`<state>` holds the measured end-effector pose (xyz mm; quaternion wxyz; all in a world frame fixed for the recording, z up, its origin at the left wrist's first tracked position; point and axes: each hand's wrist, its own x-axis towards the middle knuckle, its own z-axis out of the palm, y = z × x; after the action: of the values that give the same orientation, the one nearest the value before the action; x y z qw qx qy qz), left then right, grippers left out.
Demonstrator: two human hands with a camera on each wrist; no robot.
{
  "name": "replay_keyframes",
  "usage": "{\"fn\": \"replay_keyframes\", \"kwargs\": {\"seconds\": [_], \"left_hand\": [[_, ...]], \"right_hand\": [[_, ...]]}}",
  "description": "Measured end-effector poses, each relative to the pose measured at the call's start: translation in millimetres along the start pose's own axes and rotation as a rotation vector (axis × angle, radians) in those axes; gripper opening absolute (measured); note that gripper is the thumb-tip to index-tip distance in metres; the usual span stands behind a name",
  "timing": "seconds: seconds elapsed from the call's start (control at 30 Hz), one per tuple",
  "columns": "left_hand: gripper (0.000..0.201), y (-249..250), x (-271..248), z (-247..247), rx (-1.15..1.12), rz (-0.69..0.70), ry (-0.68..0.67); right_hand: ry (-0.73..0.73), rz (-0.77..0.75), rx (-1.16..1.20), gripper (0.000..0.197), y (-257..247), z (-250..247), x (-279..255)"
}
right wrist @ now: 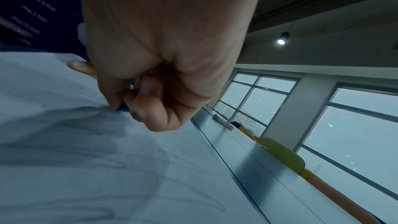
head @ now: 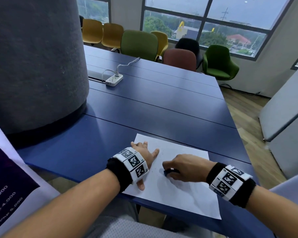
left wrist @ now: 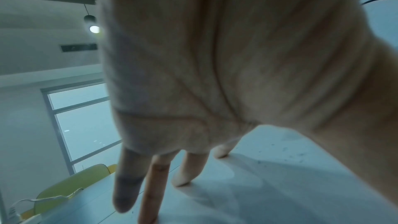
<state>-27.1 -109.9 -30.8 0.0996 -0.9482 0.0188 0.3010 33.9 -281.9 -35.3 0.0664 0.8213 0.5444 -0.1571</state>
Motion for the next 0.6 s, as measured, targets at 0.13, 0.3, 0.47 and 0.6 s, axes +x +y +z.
{"fn": "replay_keyframes", "kwargs": {"seconds": [0.13,0.3,0.47,0.6], "left_hand": [[0.126,0,-5,-3,-0.051,0.013,0.015],[0.109,-2,-3,0,-0.117,0.008,0.017],[0.083,-2,-3,-2,-0.224,0.009,0.035],[0.093,1,-5,-2,-0.189,-0.002,0.013]], "right_hand": [[0.089,0.135,0.059,0.014,2,-9,13],[0.059,0.105,0.144,0.008,0,-6,8],[-0.086,0.022,0.114,0.01,-11,-14,-3],[0.064,0.092,0.048,0.013,-5,-9,8]]}}
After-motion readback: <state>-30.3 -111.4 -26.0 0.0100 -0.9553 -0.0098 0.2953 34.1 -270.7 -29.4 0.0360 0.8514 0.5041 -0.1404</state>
